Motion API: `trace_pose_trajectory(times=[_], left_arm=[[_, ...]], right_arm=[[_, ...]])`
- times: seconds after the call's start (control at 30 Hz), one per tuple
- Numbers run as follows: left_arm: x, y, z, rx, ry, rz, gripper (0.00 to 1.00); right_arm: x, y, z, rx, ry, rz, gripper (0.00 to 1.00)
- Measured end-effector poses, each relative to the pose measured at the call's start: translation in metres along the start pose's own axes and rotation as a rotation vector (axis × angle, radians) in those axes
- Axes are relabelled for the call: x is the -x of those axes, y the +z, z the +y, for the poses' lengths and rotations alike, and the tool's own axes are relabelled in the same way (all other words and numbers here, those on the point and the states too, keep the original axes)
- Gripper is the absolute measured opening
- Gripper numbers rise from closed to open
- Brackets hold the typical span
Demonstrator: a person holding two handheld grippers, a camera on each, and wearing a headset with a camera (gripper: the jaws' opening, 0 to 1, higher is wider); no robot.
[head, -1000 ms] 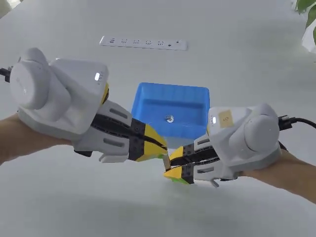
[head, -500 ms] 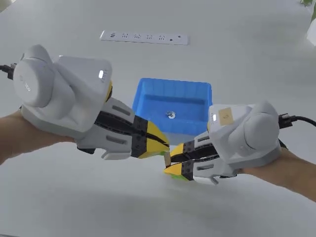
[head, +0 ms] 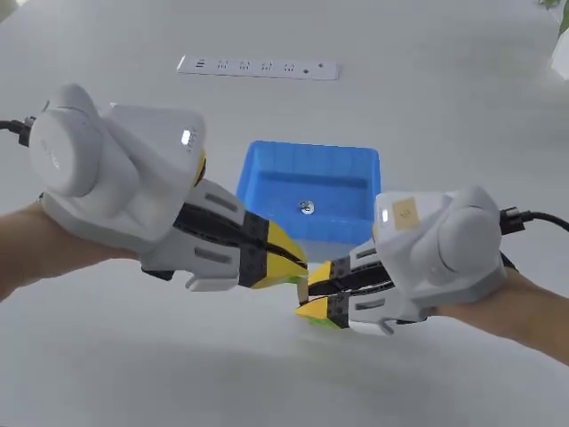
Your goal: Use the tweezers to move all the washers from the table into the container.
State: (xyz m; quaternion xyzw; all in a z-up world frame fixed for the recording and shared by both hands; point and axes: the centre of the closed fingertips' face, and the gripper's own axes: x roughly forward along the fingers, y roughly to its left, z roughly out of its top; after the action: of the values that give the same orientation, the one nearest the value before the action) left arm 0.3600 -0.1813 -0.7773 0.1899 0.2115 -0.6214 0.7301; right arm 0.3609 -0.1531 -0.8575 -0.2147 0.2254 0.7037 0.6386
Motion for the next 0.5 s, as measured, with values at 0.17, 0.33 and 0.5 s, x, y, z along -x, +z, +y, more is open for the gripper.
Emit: trace_pose_trajectory(times=[0.17,0.33,0.5], left_arm=[[0.0002,-0.0003,0.0001,0.0,-0.002,0.001,0.05],[0.0023,-0.002,0.0019,0.005,-0.001,0.012,0.05],[0.0022,-0.0014,0.0002,0.004,-0.004,0.021,0.05]], right_arm=[[-0.0001,-0.0021,0.0007,0.01,0.007,0.007,0.11],[-0.0014,-0.0027,0.0001,-0.004,0.017,0.001,0.1],[-0.0013,-0.0024,0.0015,0.022,0.009,0.026,0.1]])
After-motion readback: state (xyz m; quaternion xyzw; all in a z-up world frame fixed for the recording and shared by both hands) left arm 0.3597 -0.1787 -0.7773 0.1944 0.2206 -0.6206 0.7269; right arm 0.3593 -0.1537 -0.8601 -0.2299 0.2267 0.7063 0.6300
